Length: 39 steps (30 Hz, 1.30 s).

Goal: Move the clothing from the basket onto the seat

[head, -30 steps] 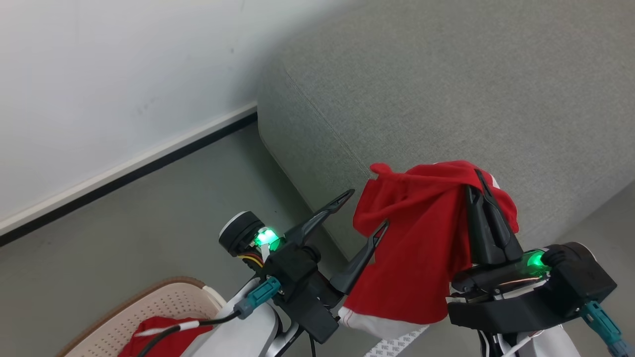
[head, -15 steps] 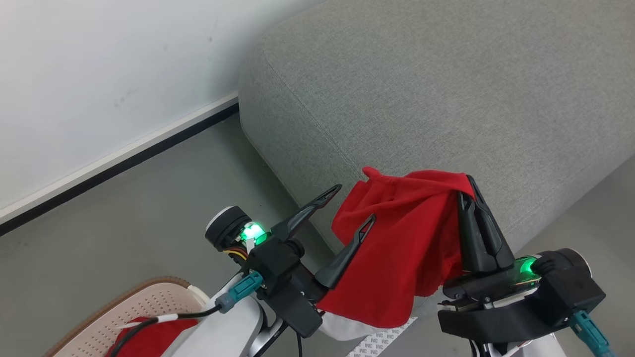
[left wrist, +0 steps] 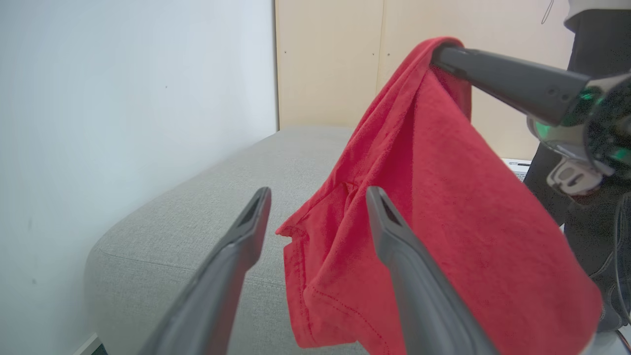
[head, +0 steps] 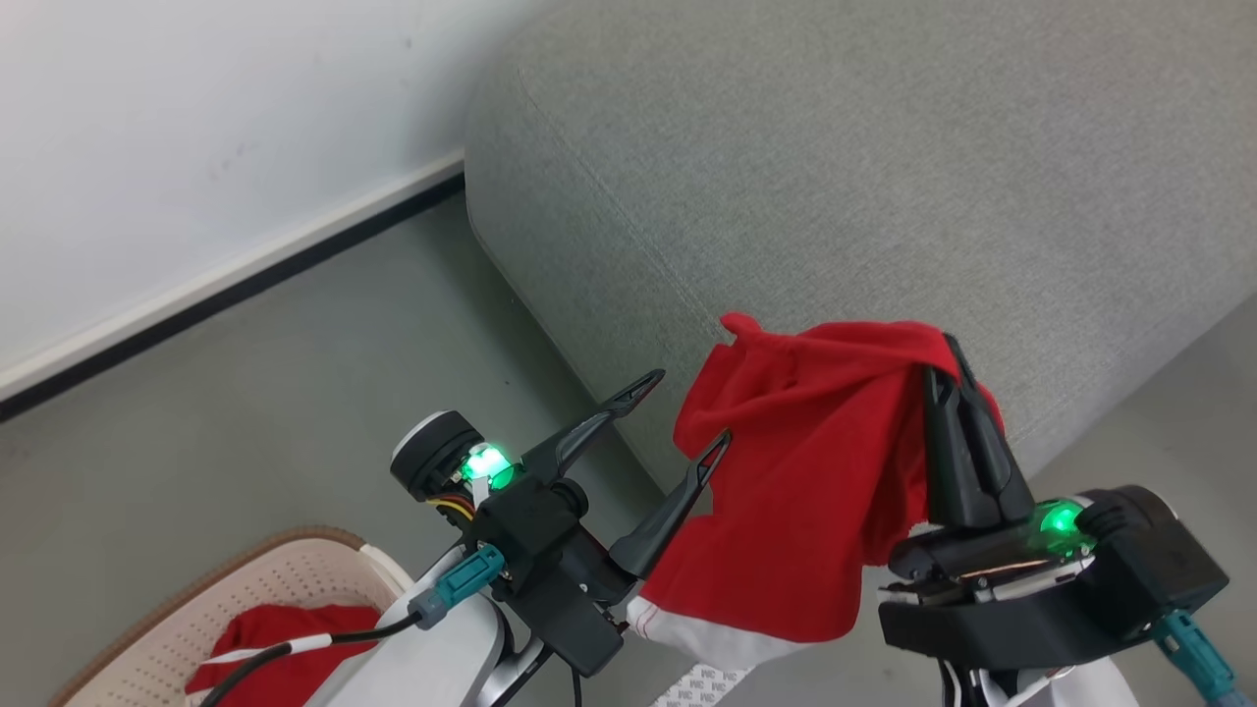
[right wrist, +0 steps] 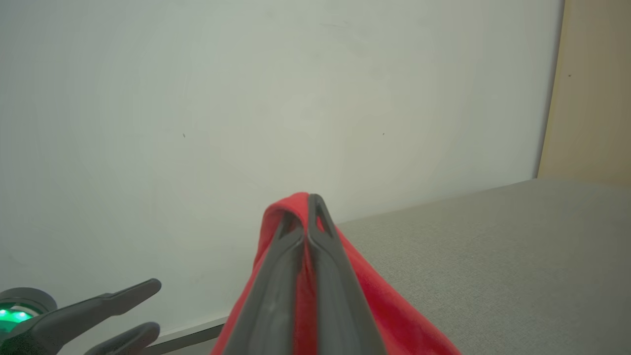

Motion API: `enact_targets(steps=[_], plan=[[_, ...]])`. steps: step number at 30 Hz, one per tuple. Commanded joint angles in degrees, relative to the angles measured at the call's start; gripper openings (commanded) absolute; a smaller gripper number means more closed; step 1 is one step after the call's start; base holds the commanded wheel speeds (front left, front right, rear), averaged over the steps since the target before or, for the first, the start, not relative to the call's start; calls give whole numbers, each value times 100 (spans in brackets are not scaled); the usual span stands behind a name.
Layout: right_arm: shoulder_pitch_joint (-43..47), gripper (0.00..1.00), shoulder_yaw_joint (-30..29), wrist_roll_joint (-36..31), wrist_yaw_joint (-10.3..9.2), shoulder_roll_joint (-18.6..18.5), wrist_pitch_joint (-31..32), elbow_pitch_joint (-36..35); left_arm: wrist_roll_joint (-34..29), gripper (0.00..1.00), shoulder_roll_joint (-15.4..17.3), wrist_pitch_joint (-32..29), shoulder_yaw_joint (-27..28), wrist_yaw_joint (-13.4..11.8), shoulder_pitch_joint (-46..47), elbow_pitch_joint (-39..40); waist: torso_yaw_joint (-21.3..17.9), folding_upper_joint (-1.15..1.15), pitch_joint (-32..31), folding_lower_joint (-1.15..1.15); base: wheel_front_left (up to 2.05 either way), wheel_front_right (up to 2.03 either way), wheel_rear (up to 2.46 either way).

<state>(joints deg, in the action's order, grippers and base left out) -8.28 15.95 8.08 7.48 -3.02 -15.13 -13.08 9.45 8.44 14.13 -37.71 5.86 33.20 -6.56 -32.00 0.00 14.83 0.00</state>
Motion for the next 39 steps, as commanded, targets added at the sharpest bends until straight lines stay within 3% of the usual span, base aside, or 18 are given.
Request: enact_targets(steps=[1, 15, 22, 27, 39], plan=[[-83, 0, -13, 54, 2, 18, -9, -6, -49, 100, 51, -37, -8, -28, 26, 44, -4, 0, 144, 0, 0, 0, 0], [-1394, 0, -470, 334, 2, 19, -9, 23, -346, 100, 396, -687, -185, 50, 652, 643, 11, 0, 1440, 0, 0, 0, 0], [-2739, 0, -1183, 291, 2, 2, -8, 195, -485, 100, 555, -1055, -440, 113, 1341, 986, 110, 0, 2331, 0, 0, 0, 0], [-3611, 0, -1852, 288, 2, -439, -9, 424, -495, 100, 499, -1248, -732, 148, 1858, 1190, 346, 0, 2831, 0, 0, 0, 0], [-5502, 0, -2588, 370, 2, -2209, -9, 1598, -321, 100, 505, -1723, -1422, 157, 2918, 1571, 502, 0, 3694, 0, 0, 0, 0]])
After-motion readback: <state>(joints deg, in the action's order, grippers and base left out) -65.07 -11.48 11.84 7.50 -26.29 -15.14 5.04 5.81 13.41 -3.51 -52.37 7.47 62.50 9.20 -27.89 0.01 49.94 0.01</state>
